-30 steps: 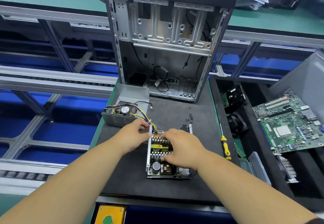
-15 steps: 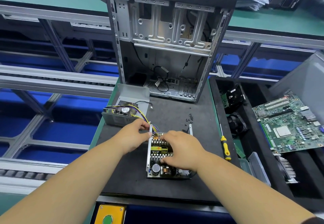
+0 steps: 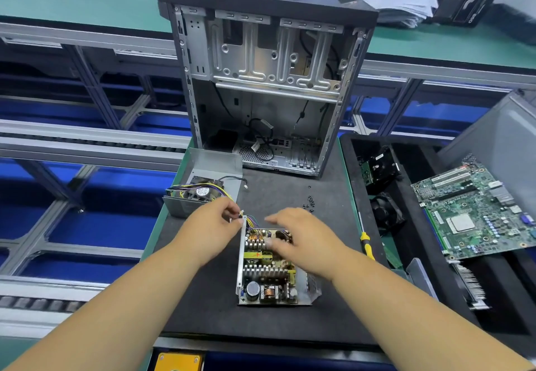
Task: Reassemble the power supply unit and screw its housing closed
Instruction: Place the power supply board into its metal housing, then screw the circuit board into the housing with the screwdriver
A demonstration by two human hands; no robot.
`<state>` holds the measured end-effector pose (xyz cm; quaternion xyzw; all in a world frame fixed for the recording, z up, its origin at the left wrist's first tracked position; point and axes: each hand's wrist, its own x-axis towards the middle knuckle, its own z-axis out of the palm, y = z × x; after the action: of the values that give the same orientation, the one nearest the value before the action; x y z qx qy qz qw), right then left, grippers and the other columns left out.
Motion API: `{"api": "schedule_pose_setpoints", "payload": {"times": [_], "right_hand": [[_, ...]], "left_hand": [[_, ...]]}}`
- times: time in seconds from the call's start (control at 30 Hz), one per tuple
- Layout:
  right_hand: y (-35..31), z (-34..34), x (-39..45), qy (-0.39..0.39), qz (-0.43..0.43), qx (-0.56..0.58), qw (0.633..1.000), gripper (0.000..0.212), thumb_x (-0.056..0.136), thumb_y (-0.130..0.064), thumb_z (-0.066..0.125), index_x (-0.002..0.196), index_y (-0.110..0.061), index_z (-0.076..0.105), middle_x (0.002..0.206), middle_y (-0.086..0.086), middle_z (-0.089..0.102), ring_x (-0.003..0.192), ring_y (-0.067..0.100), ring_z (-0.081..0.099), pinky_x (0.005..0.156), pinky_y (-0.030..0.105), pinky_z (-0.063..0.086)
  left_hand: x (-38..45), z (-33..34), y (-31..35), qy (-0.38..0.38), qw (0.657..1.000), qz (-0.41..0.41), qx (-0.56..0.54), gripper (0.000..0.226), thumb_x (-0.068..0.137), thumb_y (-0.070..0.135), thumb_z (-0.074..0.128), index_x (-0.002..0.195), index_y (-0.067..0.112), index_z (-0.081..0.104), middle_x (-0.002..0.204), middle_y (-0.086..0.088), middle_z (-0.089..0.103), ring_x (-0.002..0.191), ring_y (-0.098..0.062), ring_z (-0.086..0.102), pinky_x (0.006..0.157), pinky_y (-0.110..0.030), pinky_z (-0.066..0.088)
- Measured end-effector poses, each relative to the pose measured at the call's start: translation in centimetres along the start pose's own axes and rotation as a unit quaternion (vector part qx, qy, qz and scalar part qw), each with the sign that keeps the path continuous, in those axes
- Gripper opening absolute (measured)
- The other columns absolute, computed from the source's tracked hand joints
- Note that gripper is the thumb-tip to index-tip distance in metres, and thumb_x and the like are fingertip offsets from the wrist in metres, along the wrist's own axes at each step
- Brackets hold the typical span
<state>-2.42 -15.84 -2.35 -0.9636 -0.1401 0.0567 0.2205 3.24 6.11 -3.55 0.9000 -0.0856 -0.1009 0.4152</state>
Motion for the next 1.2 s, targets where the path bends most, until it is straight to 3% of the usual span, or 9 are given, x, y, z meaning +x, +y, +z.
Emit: {"api": "schedule_pose_setpoints", "payload": {"times": [0.2,0.33,0.47,0.7,0.83,1.03,1.2], "right_hand": [[4.3,-3.5,0.0,0.149,0.139,0.037,0.978,0.015,0.095,-0.026,0.058,0.106,-0.026,0.067,0.106,-0.006,0.061,0.101,0.015,0.056,0.09,0.033,0.046],[8.4,-4.0,-1.5,0.089,0.304,0.008,0.948,0.01,0.092,-0.024,0.06,0.102,-0.026,0.061,0.112,0.0,0.058,0.095,0.022,0.06,0.085,0.037,0.05],[11.0,-3.4,-3.2,0.03,0.38,-0.028,0.924,0.016,0.09,-0.025,0.065,0.102,-0.024,0.053,0.113,0.003,0.052,0.091,0.026,0.059,0.076,0.035,0.048],[12.7,-1.8,-4.9,-0.032,0.437,-0.036,0.898,0.045,0.084,-0.039,0.074,0.109,-0.016,0.045,0.117,0.009,0.052,0.102,0.03,0.059,0.07,0.033,0.041],[12.9,-1.5,-5.1,-0.024,0.437,-0.022,0.899,0.041,0.087,-0.033,0.072,0.109,-0.014,0.043,0.116,0.01,0.055,0.099,0.03,0.059,0.07,0.034,0.041],[13.0,-2.1,-5.6,-0.023,0.446,0.013,0.895,0.029,0.092,-0.021,0.067,0.108,-0.01,0.046,0.107,0.012,0.061,0.089,0.027,0.055,0.067,0.033,0.043],[12.3,-2.5,-6.0,0.036,0.427,0.047,0.902,0.02,0.09,-0.021,0.057,0.105,-0.011,0.049,0.099,0.008,0.063,0.086,0.029,0.057,0.062,0.032,0.036]], "left_hand": [[0.3,-1.2,1.8,0.04,0.998,0.039,-0.027,0.011,0.089,0.025,0.065,0.091,0.035,0.062,0.086,0.028,0.062,0.069,-0.002,0.059,0.07,-0.026,0.051],[0.4,-1.1,2.6,0.051,0.996,0.055,-0.046,0.014,0.089,0.022,0.066,0.091,0.036,0.063,0.085,0.031,0.06,0.07,-0.003,0.058,0.074,-0.025,0.05],[0.4,-0.2,3.5,0.04,0.995,0.067,-0.059,0.016,0.09,0.019,0.065,0.089,0.035,0.063,0.087,0.027,0.061,0.069,-0.003,0.055,0.072,-0.023,0.048],[0.5,2.0,5.4,0.003,0.995,0.087,-0.055,0.018,0.091,0.019,0.064,0.09,0.037,0.063,0.092,0.013,0.065,0.077,-0.003,0.058,0.073,-0.02,0.045],[0.6,2.8,6.5,-0.01,0.994,0.09,-0.054,0.018,0.092,0.019,0.064,0.089,0.036,0.064,0.092,0.01,0.065,0.08,-0.007,0.058,0.074,-0.023,0.048],[0.6,3.6,7.6,-0.016,0.994,0.096,-0.052,0.017,0.092,0.019,0.065,0.089,0.035,0.064,0.091,0.009,0.065,0.079,-0.006,0.057,0.068,-0.012,0.044],[0.7,3.3,7.7,-0.012,0.993,0.094,-0.074,0.019,0.091,0.015,0.066,0.088,0.034,0.065,0.09,0.006,0.066,0.078,-0.006,0.058,0.072,-0.015,0.045]]}}
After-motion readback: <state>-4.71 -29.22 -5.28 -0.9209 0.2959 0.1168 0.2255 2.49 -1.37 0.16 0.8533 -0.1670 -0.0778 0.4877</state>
